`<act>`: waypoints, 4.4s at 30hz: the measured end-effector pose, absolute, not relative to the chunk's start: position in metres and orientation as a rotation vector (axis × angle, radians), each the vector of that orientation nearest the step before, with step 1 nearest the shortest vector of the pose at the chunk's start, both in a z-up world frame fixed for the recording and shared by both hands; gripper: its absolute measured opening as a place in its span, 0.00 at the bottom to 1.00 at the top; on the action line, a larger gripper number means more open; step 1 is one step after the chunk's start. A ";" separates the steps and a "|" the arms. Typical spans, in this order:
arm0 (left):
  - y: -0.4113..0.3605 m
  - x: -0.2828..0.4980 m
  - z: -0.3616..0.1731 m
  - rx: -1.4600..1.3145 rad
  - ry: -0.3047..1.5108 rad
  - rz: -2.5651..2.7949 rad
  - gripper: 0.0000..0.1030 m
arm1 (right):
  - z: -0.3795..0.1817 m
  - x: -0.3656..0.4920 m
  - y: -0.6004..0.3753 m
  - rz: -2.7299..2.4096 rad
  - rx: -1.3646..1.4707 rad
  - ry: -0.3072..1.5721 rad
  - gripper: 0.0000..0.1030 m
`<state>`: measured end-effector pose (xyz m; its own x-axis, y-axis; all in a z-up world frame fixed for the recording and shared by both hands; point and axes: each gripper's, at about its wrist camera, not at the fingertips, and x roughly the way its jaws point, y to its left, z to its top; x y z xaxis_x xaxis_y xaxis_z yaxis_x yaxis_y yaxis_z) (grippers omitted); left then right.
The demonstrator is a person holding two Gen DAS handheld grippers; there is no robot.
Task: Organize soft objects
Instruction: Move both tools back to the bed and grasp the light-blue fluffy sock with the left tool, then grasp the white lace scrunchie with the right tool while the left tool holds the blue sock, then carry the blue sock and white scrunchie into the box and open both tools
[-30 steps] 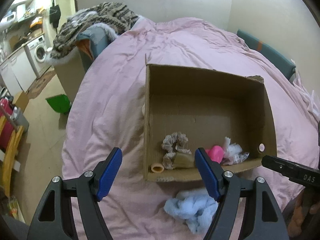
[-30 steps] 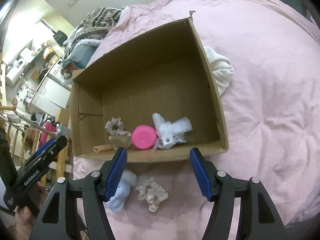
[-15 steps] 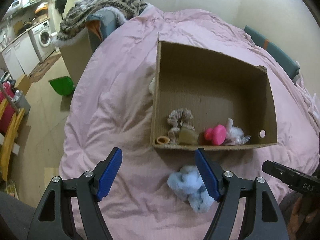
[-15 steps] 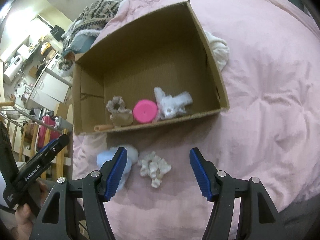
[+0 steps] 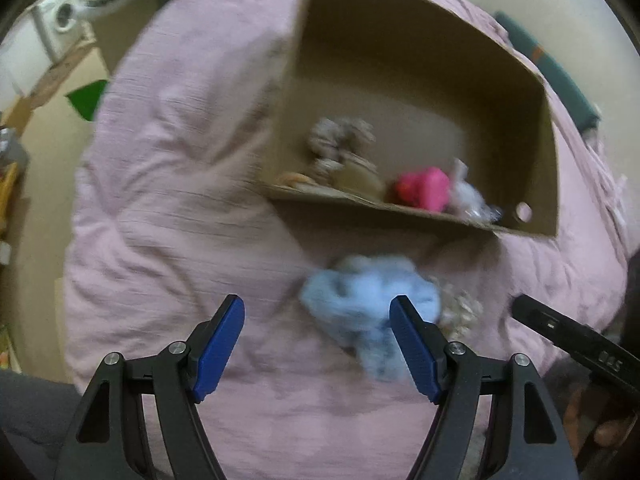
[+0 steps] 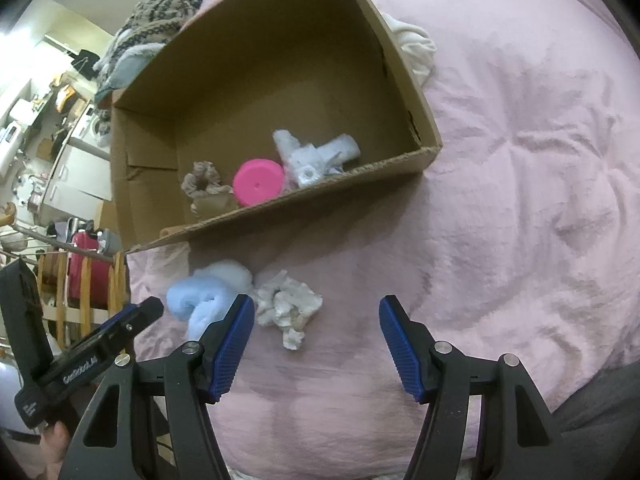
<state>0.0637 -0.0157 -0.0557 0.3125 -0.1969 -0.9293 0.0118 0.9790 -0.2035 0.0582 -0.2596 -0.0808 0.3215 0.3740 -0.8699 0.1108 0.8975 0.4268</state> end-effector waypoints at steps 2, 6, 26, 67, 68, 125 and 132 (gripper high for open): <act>-0.026 0.066 -0.062 -0.164 1.259 -0.167 0.71 | -0.082 0.058 -0.260 0.177 0.457 1.248 0.67; -0.048 0.074 -0.083 -0.099 1.305 -0.188 0.71 | -0.084 0.058 -0.261 0.165 0.453 1.255 0.67; -0.056 0.064 -0.079 -0.130 1.343 -0.265 0.12 | -0.090 0.067 -0.259 0.162 0.460 1.267 0.67; -0.018 0.051 -0.051 -0.038 1.219 -0.077 0.11 | -0.118 0.081 -0.168 0.285 0.037 1.326 0.24; -0.018 0.051 -0.051 -0.037 1.219 -0.073 0.11 | -0.117 0.079 -0.166 0.292 0.030 1.322 0.22; -0.044 0.139 -0.005 0.048 0.877 -0.073 0.11 | -0.034 0.125 -0.255 0.254 0.345 1.033 0.22; -0.048 0.141 -0.013 0.041 0.875 -0.117 0.12 | -0.054 0.127 -0.254 0.225 0.340 1.086 0.22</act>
<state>0.1413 -0.0479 -0.0132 0.6354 -0.0858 -0.7674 0.1194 0.9928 -0.0121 0.1269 -0.2543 -0.0538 0.4513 0.3426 -0.8240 -0.0129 0.9258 0.3779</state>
